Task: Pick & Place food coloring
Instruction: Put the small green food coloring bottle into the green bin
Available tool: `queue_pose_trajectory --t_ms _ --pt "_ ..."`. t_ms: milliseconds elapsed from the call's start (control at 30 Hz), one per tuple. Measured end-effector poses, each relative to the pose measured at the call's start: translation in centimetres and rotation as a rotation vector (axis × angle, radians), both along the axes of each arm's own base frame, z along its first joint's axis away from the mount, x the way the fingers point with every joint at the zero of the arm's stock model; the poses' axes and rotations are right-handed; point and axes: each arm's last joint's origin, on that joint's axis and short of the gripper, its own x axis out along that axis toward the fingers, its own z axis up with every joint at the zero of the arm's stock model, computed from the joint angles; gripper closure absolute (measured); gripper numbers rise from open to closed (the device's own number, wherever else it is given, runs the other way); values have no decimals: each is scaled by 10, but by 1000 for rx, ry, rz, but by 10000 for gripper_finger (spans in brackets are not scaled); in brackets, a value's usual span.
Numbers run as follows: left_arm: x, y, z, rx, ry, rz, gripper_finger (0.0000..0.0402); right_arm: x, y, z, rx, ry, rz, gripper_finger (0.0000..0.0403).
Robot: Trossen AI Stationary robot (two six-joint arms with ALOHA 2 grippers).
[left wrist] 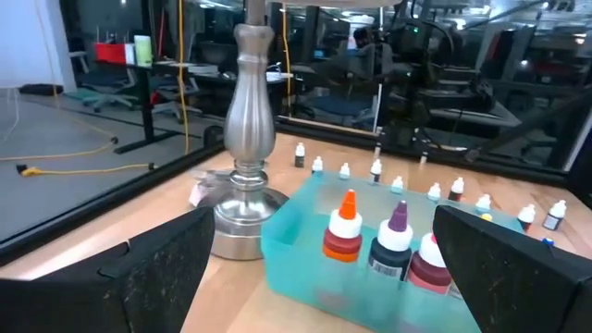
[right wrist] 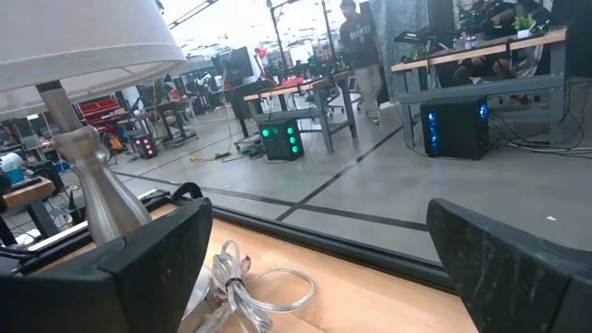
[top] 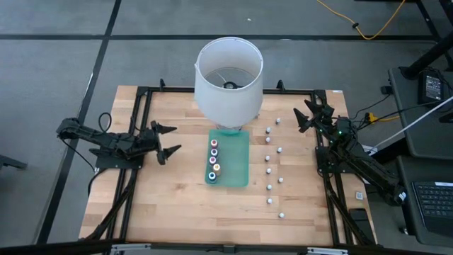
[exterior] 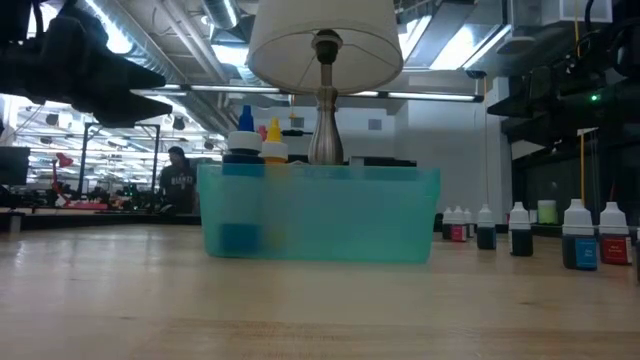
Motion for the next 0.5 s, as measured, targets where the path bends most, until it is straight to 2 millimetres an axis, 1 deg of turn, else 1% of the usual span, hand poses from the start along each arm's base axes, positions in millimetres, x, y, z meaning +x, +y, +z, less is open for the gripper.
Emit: queue_pose_trajectory --t_ms 500 --pt "0 0 0 -3 0 -15 2 0 0 0 0 0 0 4"
